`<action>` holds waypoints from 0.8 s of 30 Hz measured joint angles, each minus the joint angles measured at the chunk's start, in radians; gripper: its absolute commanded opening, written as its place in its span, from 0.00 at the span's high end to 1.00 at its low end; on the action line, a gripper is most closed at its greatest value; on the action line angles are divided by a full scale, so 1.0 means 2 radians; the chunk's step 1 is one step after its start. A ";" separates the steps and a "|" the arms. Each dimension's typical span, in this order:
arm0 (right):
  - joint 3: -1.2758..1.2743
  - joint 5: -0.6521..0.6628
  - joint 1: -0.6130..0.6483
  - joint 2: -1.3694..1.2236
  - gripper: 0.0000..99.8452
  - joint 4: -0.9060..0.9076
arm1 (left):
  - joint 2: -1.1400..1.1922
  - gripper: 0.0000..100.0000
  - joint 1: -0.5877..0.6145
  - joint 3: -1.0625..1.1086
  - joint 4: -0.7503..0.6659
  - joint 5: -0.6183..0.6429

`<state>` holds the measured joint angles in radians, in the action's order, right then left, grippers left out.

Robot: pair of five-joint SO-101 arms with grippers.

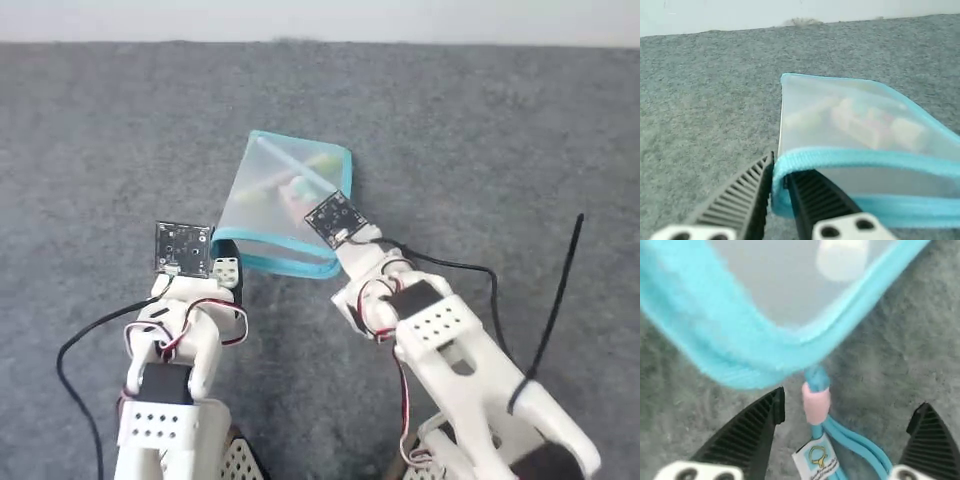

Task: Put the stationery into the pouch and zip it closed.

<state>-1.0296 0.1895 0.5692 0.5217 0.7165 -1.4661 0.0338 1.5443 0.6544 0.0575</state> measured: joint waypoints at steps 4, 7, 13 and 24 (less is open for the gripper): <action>0.000 -0.001 -0.002 -0.029 0.77 -0.038 | 0.000 0.99 0.000 0.000 0.000 0.000; 0.000 -0.001 -0.002 -0.044 0.78 -0.058 | 0.000 0.99 0.000 0.000 0.000 0.000; 0.000 -0.001 -0.002 -0.044 1.00 -0.063 | 0.000 0.99 -0.008 0.000 0.000 0.000; 0.091 0.005 -0.036 0.102 0.99 0.131 | 0.000 0.99 -0.044 0.009 0.000 -0.001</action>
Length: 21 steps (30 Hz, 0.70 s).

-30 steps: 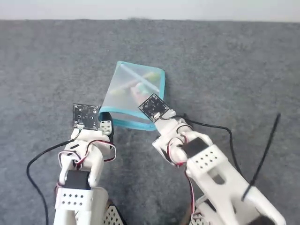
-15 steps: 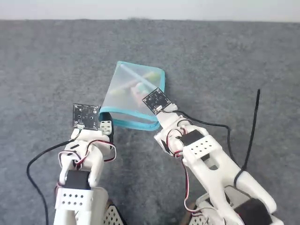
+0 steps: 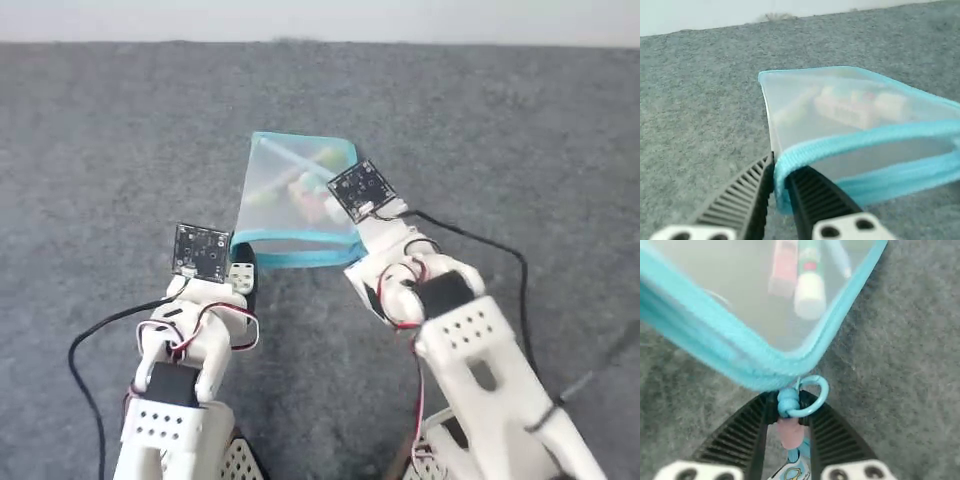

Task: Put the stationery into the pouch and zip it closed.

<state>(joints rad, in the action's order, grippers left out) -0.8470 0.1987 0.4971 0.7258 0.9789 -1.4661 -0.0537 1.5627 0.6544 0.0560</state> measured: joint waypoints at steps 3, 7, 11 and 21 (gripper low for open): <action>0.038 0.025 0.003 0.010 0.99 0.048 | 0.000 0.99 0.000 0.000 0.000 -0.001; 0.093 0.039 0.028 0.010 0.99 0.095 | 0.000 0.99 -0.009 0.000 0.000 -0.001; 0.140 0.044 0.087 0.010 0.99 0.138 | 0.000 0.99 -0.012 0.000 0.000 -0.001; 0.226 0.083 0.184 -0.040 0.99 0.181 | 0.000 0.99 -0.011 0.000 0.000 0.000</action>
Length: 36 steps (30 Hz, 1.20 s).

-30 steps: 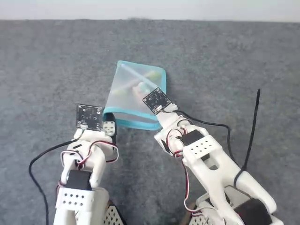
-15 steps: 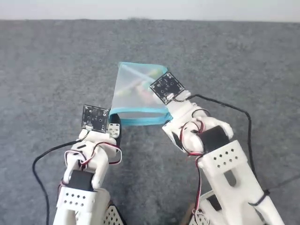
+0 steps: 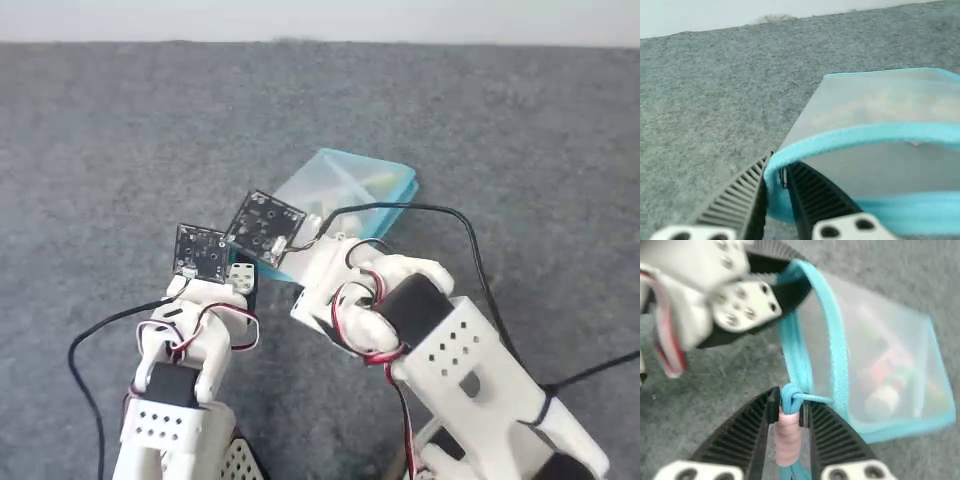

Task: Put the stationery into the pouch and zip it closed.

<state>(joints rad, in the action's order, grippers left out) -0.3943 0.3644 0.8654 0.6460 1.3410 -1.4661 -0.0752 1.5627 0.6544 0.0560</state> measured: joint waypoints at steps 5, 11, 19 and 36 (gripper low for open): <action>0.036 0.019 0.056 0.000 0.99 0.028 | 0.000 0.99 -0.001 0.000 0.000 -0.003; 0.037 0.023 0.075 0.015 0.99 0.033 | 0.000 0.99 -0.002 0.000 0.000 -0.004; 0.023 0.067 0.148 0.126 0.99 0.053 | 0.001 0.99 -0.010 -0.001 -0.001 -0.004; -0.091 0.072 -0.036 0.110 0.77 0.059 | 0.001 0.99 -0.001 0.005 -0.001 -0.004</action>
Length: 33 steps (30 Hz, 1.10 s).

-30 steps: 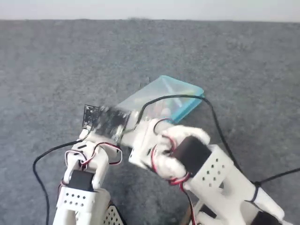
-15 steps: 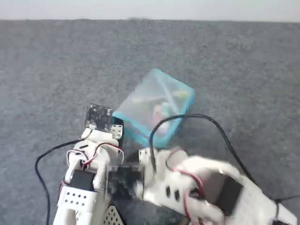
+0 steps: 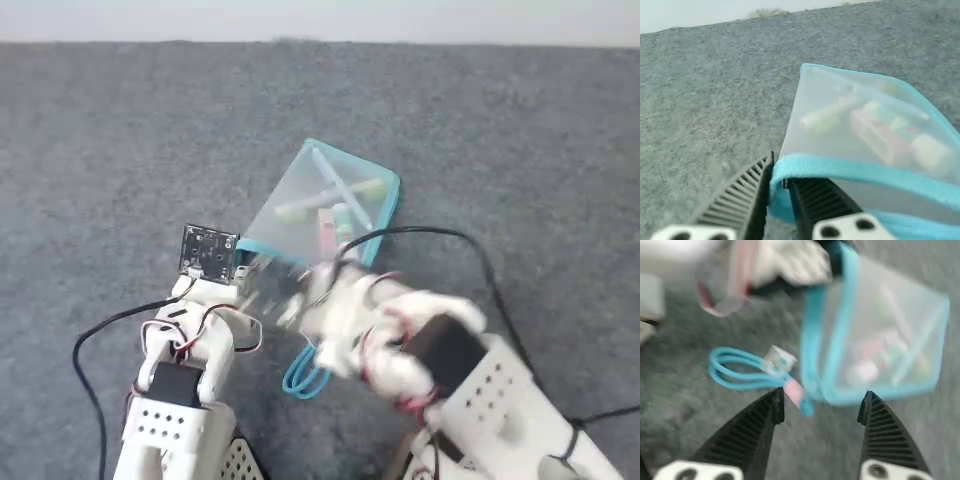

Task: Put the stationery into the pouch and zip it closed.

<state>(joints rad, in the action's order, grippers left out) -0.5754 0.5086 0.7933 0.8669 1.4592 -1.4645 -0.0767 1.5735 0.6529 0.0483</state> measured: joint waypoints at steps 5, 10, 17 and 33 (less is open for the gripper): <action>-0.107 0.017 -0.059 0.048 0.77 -0.016 | 0.000 0.99 0.000 0.000 0.000 0.000; -0.190 -0.004 -0.070 0.060 0.77 -0.074 | 0.000 0.99 0.000 0.000 0.000 0.000; -0.217 -0.054 -0.074 0.060 0.77 -0.166 | 0.000 0.99 0.003 0.000 0.000 0.000; -0.184 -0.061 -0.055 0.116 0.77 -0.132 | 0.000 0.99 0.004 0.000 0.000 0.000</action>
<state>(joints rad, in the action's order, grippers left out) -0.9436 0.3874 0.6828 1.0986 1.1953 -1.4645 -0.0690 1.5735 0.6529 0.0483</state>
